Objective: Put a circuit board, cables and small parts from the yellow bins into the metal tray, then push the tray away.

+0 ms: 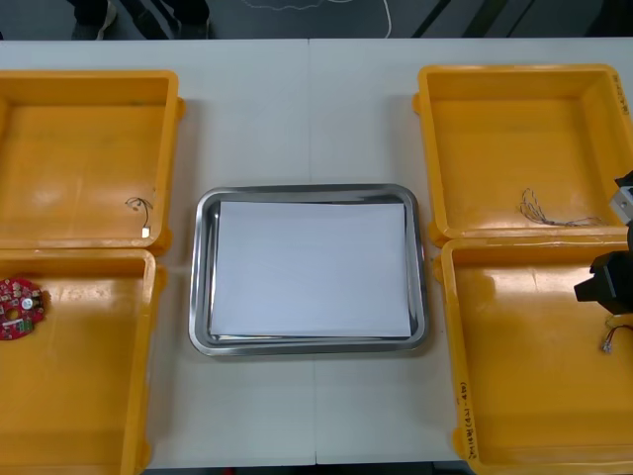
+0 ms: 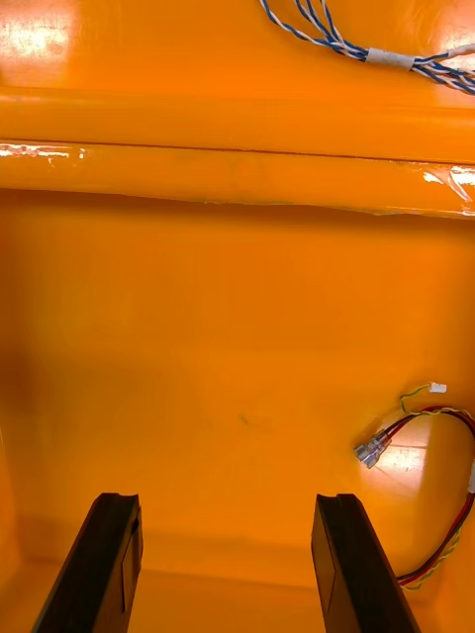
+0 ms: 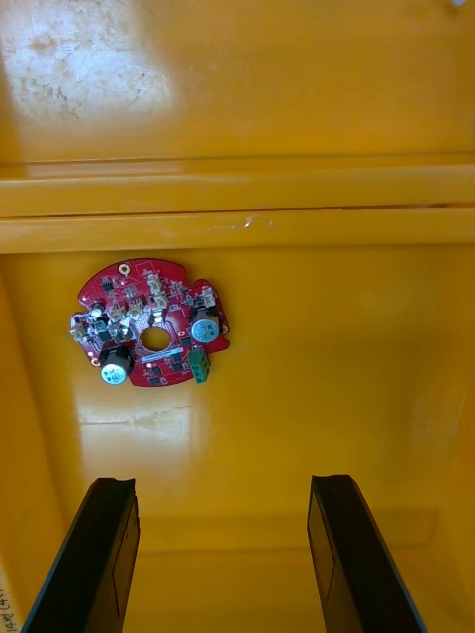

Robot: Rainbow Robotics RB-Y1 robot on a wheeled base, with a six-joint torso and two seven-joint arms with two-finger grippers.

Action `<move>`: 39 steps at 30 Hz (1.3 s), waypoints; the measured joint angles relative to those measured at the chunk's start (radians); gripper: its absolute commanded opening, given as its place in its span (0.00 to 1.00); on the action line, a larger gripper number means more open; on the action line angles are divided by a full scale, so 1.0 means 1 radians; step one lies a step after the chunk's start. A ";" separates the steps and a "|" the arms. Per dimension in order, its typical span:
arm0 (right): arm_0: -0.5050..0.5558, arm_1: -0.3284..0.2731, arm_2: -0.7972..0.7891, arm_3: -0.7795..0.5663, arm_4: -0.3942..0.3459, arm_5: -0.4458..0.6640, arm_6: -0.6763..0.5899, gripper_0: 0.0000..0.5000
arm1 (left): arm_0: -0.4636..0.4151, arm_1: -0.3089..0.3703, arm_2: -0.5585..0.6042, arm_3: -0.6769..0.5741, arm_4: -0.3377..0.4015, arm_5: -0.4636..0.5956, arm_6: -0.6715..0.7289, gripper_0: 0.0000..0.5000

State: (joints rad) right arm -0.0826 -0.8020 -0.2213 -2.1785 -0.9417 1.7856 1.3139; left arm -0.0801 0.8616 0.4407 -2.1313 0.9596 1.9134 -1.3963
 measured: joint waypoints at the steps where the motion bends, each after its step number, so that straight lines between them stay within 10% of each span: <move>1: 0.000 0.000 0.000 0.000 0.000 0.000 0.000 1.00 | 0.000 0.000 0.000 0.000 0.000 0.000 0.000 1.00; 39: 0.000 0.000 0.000 0.000 0.000 0.000 0.000 1.00 | 0.000 0.000 0.000 0.000 0.000 0.000 0.000 1.00</move>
State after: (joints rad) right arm -0.0826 -0.8020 -0.2213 -2.1785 -0.9417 1.7856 1.3139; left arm -0.0801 0.8616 0.4407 -2.1313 0.9596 1.9134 -1.3963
